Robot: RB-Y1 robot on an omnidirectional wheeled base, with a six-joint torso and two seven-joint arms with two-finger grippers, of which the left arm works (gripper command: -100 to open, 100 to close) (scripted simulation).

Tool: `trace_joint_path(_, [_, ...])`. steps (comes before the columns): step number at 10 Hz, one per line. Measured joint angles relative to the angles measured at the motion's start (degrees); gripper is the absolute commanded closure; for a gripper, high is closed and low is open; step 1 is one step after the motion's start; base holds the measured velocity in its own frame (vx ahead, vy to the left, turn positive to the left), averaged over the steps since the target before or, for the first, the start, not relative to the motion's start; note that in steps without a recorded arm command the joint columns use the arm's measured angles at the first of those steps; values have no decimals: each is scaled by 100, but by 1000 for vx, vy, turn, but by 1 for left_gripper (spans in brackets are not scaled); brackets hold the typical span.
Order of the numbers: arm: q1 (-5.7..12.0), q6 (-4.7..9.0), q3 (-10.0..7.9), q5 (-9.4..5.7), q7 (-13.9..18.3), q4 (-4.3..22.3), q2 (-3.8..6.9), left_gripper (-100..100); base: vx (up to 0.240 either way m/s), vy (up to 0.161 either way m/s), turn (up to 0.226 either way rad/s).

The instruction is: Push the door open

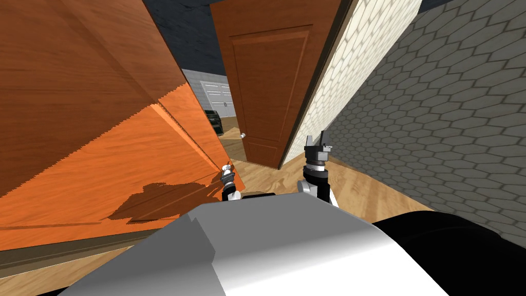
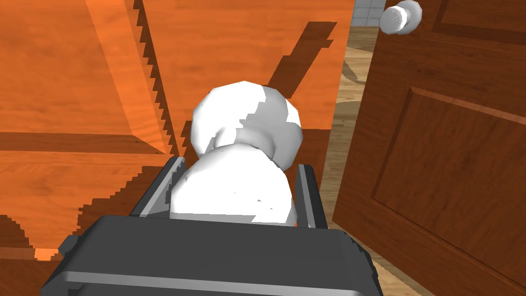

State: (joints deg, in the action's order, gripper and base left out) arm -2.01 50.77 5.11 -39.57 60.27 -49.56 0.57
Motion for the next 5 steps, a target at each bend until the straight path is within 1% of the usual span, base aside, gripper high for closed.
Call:
trace_joint_path(3, [6,-6,-4,-1,-2,0,5,100,0,0,0])
trace_joint_path(4, [6,-6,-4,-1,-2,0,5,100,131,4,-29])
trace_joint_path(5, [12,2,-31,-34,4,77,43,100,197,7,-5])
